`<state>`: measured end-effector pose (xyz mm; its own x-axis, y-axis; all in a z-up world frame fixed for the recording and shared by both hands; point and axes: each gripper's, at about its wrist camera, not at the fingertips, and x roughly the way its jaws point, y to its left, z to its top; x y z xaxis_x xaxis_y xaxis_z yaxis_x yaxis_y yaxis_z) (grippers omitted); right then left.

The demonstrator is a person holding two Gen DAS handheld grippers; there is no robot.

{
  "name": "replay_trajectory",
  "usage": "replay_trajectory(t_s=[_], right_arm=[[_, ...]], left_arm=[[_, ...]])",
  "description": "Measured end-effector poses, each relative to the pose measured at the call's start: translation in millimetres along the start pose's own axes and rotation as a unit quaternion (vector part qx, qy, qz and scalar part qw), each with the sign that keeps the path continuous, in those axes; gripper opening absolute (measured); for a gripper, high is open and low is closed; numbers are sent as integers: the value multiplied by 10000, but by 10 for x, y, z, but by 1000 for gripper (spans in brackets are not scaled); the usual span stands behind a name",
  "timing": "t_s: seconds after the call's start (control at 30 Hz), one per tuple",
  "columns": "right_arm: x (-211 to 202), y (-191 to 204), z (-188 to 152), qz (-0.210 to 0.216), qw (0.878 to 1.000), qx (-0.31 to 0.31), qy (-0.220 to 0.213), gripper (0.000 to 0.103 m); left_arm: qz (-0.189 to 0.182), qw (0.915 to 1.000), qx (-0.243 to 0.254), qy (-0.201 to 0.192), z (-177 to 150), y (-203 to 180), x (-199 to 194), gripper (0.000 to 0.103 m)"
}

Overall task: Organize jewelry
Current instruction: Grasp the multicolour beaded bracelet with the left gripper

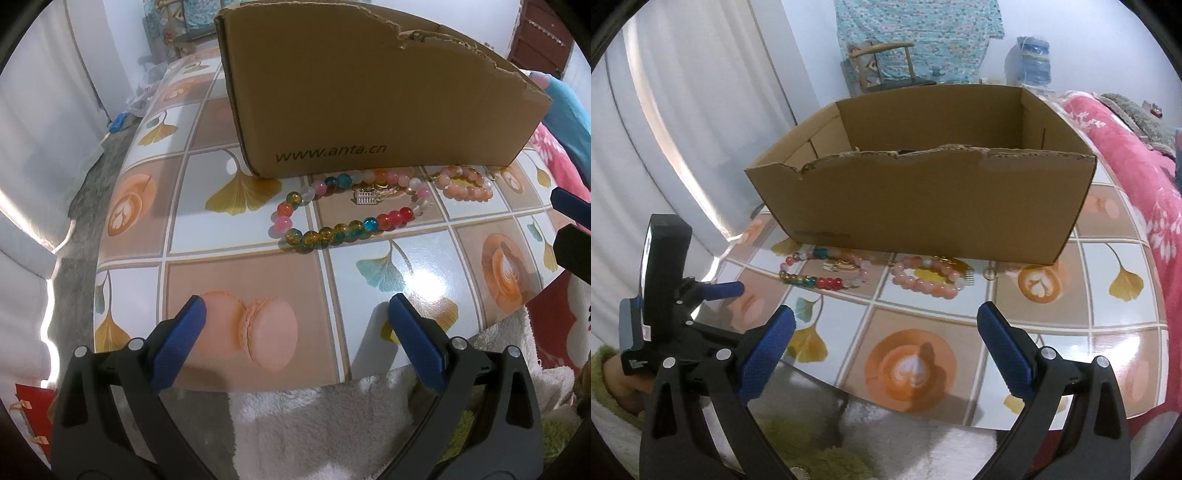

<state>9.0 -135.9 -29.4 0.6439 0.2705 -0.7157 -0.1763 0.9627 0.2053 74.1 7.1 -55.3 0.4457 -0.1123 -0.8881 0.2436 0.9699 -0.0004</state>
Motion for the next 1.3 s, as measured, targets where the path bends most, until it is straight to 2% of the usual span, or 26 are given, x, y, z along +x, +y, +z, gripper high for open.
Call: replay_trajectory(t_s=[0.13, 0.3, 0.4, 0.43, 0.5, 0.63, 0.7, 1.0, 1.1, 1.3], right_arm=[[-39, -28, 16, 122, 9998, 114, -69, 95], [-75, -110, 61, 367, 9986, 343, -163, 84], [-9, -120, 92, 540, 9975, 447, -77, 75], [17, -108, 105, 582, 9973, 451, -44, 74], [86, -75, 144, 684, 9966, 456, 57, 68], [212, -14, 211, 780, 9958, 449, 172, 60], [278, 6, 251, 772, 9958, 456, 200, 53], [602, 52, 373, 564, 9962, 435, 510, 26], [725, 77, 383, 488, 9958, 378, 674, 20], [889, 96, 387, 326, 9952, 241, 886, 14]], left_arm=[[42, 9997, 64, -238, -16, 28, -85, 96], [-188, 9959, -40, -881, 0, 112, -335, 95], [-286, 9922, -144, -1201, 19, 151, -450, 94], [-320, 9909, -151, -1301, 22, 156, -479, 93], [-355, 9891, -136, -1423, 28, 165, -507, 81], [-484, 9890, -152, -1387, 67, 193, -452, 67], [-584, 9890, -171, -1351, 102, 219, -404, 58], [-724, 9915, -275, -1046, 245, 334, -139, 31], [-778, 9923, -272, -922, 260, 350, -88, 26], [-793, 9940, -202, -719, 276, 328, 3, 25]])
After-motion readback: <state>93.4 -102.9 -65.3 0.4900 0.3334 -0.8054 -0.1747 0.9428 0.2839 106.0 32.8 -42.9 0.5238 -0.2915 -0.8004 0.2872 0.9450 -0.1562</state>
